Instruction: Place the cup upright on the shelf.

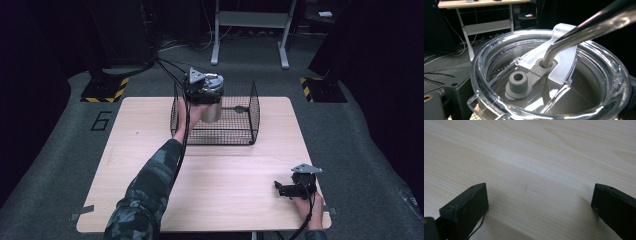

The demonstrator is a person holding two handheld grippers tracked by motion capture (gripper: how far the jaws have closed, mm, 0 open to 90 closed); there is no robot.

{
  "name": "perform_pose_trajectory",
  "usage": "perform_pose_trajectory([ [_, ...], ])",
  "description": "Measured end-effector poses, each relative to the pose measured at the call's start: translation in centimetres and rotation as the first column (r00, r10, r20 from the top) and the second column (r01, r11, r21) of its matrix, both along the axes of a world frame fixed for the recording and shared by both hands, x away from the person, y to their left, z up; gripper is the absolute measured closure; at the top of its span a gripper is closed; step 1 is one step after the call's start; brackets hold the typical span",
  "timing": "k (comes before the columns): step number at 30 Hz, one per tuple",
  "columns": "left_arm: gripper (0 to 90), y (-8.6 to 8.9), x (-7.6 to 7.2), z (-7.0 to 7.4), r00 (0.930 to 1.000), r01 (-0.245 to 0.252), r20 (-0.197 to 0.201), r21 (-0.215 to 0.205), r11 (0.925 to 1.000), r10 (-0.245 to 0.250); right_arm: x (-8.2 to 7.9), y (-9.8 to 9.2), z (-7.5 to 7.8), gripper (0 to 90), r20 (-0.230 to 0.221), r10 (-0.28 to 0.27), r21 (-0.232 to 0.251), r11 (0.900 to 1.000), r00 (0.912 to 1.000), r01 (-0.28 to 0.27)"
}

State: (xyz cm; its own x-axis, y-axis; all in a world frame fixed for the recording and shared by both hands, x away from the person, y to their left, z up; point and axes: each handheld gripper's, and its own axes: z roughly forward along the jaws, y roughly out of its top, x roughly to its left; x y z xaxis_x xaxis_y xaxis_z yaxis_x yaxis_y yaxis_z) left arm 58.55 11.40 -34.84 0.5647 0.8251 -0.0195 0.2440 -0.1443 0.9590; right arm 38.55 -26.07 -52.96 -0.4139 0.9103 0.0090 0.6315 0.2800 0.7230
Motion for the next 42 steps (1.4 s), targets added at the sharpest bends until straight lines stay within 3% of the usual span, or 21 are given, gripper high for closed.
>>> perform_pose_trajectory([
  [5,3.7,-0.4,0.5,-0.9,0.9996,-0.025,-0.014,-0.002,0.9997,0.025,0.0,0.0,0.0,0.6,0.004,-0.004,0.0,1.0,1.0,0.004],
  [9,3.7,-0.7,1.0,-1.6,0.9992,-0.032,-0.024,0.019,0.9993,0.033,0.0,0.0,0.0,0.6,0.004,-0.004,0.0,1.0,1.0,0.004],
  [13,3.7,-0.9,1.1,-2.2,0.9986,-0.039,-0.035,0.005,0.9992,0.039,0.0,0.0,0.0,0.6,0.004,-0.004,0.0,1.0,1.0,0.004],
  [25,3.8,-1.8,1.8,-4.0,0.996,-0.053,-0.07,0.033,0.9981,0.055,0.0,0.0,0.0,0.9,0.004,-0.004,0.001,1.0,1.0,0.004],
  [42,3.8,-2.4,2.5,-5.7,0.9897,-0.073,-0.12,0.048,0.9961,0.079,0.0,0.1,0.0,1.0,0.002,-0.004,0.002,1.0,1.0,0.004],
])
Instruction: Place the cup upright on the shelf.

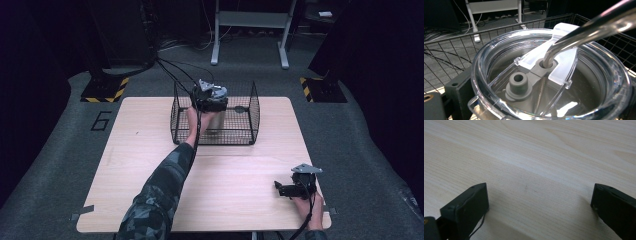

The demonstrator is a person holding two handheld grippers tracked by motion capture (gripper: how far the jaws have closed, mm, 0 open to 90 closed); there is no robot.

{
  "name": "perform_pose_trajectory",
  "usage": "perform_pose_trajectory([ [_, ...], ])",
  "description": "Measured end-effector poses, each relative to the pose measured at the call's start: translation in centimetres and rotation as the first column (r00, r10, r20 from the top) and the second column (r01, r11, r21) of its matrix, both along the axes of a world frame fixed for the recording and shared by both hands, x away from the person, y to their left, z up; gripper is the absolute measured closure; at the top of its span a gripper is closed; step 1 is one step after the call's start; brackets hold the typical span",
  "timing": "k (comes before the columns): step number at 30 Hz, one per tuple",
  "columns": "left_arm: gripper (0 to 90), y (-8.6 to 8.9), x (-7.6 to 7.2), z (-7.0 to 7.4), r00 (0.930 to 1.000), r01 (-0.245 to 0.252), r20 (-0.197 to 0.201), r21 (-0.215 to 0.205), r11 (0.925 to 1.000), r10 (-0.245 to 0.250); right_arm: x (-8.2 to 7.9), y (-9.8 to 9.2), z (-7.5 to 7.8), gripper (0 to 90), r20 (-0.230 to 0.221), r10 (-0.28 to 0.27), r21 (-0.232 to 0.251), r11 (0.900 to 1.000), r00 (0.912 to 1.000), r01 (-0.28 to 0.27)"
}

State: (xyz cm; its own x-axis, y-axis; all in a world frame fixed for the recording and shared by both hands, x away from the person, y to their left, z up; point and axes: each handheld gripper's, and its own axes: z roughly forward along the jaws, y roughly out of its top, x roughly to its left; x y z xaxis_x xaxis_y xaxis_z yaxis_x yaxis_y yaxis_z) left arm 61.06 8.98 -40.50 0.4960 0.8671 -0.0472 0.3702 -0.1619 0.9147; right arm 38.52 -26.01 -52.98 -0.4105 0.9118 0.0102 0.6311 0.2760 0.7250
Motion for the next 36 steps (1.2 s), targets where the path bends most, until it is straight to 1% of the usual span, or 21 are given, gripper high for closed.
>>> perform_pose_trajectory([
  [2,3.8,-0.1,0.0,-0.1,1.0,-0.004,-0.004,-0.004,1.0,0.004,0.0,0.0,0.0,1.0,0.0,0.0,0.0,1.0,1.0,0.0],
  [5,3.8,-0.2,0.1,-0.2,0.9999,-0.005,-0.009,0.008,1.0,0.005,0.0,0.0,0.0,1.0,0.0,0.0,0.0,1.0,1.0,0.0],
  [8,3.9,-0.2,0.1,-0.3,0.9999,-0.004,-0.011,0.008,1.0,0.004,0.0,0.0,0.0,1.0,0.0,0.0,0.0,1.0,1.0,0.0],
  [10,3.9,-0.4,0.2,-0.4,0.9997,-0.013,-0.02,0.019,0.9997,0.014,0.0,0.0,0.0,1.0,0.0,0.0,0.0,1.0,1.0,0.0],
  [11,3.9,-0.4,0.3,-0.5,0.9997,-0.015,-0.02,0.01,0.9998,0.015,0.0,0.0,0.0,1.0,0.0,0.0,0.0,1.0,1.0,0.0],
  [13,3.9,-0.3,0.3,-0.6,0.9995,-0.015,-0.026,0.011,0.9998,0.015,0.0,0.0,0.0,1.0,0.0,0.0,0.0,1.0,1.0,0.0],
  [17,3.9,-0.5,0.4,-0.7,0.9996,-0.014,-0.026,0.008,0.9999,0.015,0.0,0.0,0.0,1.0,0.0,0.001,0.0,1.0,1.0,-0.001],
  [22,3.9,-0.6,0.4,-1.1,0.9991,-0.012,-0.042,0.007,0.9999,0.012,0.0,0.0,0.0,1.1,0.001,0.002,-0.002,1.0,1.0,-0.002],
  [23,3.9,-0.5,0.4,-1.0,0.9992,-0.01,-0.04,0.01,0.9999,0.01,0.0,0.0,0.0,1.1,0.0,0.001,0.0,1.0,1.0,-0.001],
  [24,3.9,-0.5,0.4,-1.0,0.9992,-0.007,-0.04,0.01,0.9999,0.008,0.0,0.0,0.0,1.1,0.002,0.002,-0.008,1.0,1.0,-0.002],
  [25,3.9,-0.4,0.4,-1.0,0.9988,-0.002,-0.049,0.004,1.0,0.002,0.0,0.0,0.0,1.1,0.002,0.0,-0.006,1.0,1.0,0.0],
  [27,3.8,-0.4,0.2,-1.1,0.999,0.0,-0.044,0.002,1.0,0.001,0.0,0.0,0.0,1.1,0.002,0.001,-0.007,1.0,1.0,-0.001],
  [31,3.8,-0.4,-0.3,-1.2,0.9992,0.013,-0.039,0.026,0.9996,-0.011,0.0,0.0,0.0,1.1,0.002,0.003,-0.009,1.0,1.0,-0.003],
  [32,3.8,-0.4,-0.3,-1.2,0.9992,0.013,-0.039,0.026,0.9996,-0.011,0.0,0.0,0.0,1.1,0.002,0.003,-0.008,1.0,1.0,-0.003],
  [33,3.8,-0.4,-0.7,-1.2,0.9991,0.02,-0.039,0.049,0.9986,-0.018,0.0,0.0,0.0,1.1,0.002,-0.001,-0.006,1.0,1.0,0.001],
  [36,3.8,-0.3,-1.3,-1.3,0.9991,0.023,-0.036,0.058,0.9981,-0.021,0.0,0.0,0.0,1.2,0.002,0.001,-0.006,1.0,1.0,-0.001],
])
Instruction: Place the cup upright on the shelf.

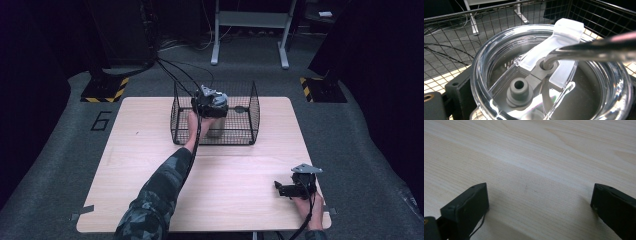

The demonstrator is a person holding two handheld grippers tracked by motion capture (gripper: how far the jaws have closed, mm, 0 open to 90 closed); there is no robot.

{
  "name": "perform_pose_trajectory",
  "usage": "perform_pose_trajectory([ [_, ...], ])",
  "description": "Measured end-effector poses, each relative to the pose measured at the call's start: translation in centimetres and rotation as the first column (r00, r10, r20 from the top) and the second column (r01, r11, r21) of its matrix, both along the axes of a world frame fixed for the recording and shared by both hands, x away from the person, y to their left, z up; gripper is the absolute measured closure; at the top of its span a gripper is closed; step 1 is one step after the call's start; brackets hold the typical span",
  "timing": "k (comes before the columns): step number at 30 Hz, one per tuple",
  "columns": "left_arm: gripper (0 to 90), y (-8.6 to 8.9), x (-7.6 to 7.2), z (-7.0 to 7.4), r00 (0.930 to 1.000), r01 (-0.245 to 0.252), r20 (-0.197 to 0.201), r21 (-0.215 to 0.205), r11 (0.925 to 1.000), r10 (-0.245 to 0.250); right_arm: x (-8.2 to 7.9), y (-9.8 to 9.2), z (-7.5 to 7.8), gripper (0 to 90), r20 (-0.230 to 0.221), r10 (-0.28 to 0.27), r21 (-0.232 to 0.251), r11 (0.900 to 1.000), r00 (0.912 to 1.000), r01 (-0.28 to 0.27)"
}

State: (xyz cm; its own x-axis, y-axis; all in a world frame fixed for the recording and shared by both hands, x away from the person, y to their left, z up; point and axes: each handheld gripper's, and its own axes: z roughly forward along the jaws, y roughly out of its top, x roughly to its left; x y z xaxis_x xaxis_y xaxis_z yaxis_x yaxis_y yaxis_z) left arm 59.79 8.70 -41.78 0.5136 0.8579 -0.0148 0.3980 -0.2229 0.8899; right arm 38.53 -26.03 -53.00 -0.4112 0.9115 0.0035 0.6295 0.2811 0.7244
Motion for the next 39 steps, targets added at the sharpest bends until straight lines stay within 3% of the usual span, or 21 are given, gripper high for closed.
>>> perform_pose_trajectory([
  [9,3.6,0.3,-0.6,0.1,0.9999,0.009,-0.008,0.013,0.9999,-0.009,0.0,0.0,0.0,1.1,0.002,0.005,-0.006,1.0,1.0,-0.005],
  [13,3.5,0.5,-0.8,0.1,0.9996,0.028,0.001,0.021,0.9994,-0.028,0.0,-0.1,0.0,1.1,0.002,0.005,-0.007,1.0,1.0,-0.005],
  [19,3.1,0.5,-1.5,0.1,0.9997,0.015,0.017,0.016,0.9998,-0.016,0.0,0.0,0.0,1.1,0.001,0.004,-0.005,1.0,1.0,-0.004],
  [26,0.0,1.2,-1.9,0.9,0.9995,0.021,0.024,0.014,0.9997,-0.022,0.0,-0.1,0.0,1.3,0.002,0.007,-0.006,1.0,1.0,-0.007],
  [33,0.0,2.1,-2.6,1.8,0.9969,0.079,-0.004,0.0,0.9969,-0.079,0.0,-0.1,0.0,1.3,0.002,0.006,-0.006,1.0,1.0,-0.006],
  [39,0.0,3.2,-4.4,2.9,0.9926,0.121,-0.01,-0.001,0.9927,-0.121,0.0,-0.1,0.0,1.3,0.002,0.006,-0.005,1.0,1.0,-0.006],
])
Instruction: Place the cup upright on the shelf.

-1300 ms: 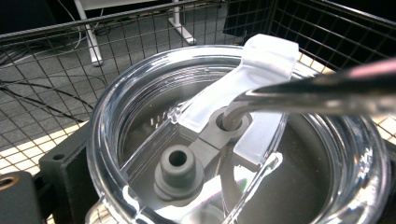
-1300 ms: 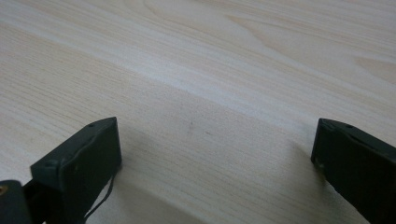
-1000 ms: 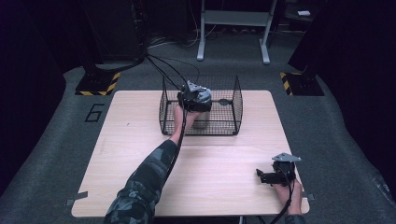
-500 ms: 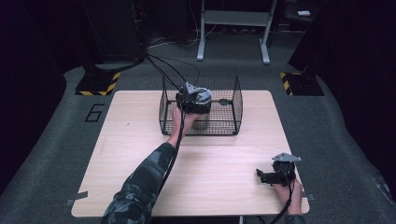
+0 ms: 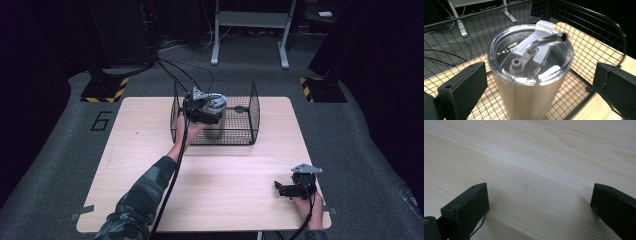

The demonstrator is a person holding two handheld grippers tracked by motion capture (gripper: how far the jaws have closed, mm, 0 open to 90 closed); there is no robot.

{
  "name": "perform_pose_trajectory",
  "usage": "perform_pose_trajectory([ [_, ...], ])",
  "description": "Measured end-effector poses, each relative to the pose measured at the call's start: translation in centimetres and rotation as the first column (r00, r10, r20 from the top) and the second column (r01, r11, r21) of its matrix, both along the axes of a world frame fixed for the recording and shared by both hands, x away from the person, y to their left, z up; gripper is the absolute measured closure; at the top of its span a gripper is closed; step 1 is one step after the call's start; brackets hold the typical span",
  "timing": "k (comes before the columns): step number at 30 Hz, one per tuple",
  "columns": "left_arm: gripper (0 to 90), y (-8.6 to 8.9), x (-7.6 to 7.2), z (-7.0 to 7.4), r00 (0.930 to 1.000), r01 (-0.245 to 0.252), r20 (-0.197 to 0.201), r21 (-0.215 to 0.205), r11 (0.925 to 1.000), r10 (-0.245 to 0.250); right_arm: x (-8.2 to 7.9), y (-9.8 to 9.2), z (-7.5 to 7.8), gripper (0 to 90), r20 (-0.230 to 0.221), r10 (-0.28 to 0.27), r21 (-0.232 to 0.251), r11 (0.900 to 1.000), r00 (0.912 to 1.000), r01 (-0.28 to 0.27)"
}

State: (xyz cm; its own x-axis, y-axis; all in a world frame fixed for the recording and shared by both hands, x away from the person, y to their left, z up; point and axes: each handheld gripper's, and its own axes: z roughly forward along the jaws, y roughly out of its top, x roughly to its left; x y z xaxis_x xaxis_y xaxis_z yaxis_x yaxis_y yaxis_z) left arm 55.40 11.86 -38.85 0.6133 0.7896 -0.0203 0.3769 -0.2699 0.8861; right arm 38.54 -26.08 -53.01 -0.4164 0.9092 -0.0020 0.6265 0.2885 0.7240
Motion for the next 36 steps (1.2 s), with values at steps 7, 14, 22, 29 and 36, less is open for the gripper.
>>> perform_pose_trajectory([
  [7,0.0,1.5,-2.6,1.3,0.9995,0.03,0.011,0.009,0.9995,-0.03,0.0,0.1,0.0,1.3,-0.004,-0.005,0.004,1.0,1.0,0.005],
  [14,0.0,3.5,-5.4,2.4,0.9983,0.049,0.032,0.025,0.9985,-0.05,0.0,0.0,0.0,1.3,-0.001,-0.003,0.001,1.0,1.0,0.003],
  [22,0.0,6.8,-9.0,2.7,0.9975,0.053,0.045,0.058,0.9969,-0.055,0.0,0.0,0.0,1.3,-0.002,-0.004,0.001,1.0,1.0,0.004],
  [29,0.1,9.8,-12.1,1.6,0.9983,0.027,0.05,0.085,0.996,-0.031,0.0,0.0,0.0,1.3,-0.002,-0.004,0.001,1.0,1.0,0.004],
  [36,0.1,12.3,-14.4,0.1,0.9995,0.006,0.03,0.113,0.9936,-0.009,0.0,0.1,0.0,1.3,-0.004,-0.007,0.003,1.0,1.0,0.007],
])
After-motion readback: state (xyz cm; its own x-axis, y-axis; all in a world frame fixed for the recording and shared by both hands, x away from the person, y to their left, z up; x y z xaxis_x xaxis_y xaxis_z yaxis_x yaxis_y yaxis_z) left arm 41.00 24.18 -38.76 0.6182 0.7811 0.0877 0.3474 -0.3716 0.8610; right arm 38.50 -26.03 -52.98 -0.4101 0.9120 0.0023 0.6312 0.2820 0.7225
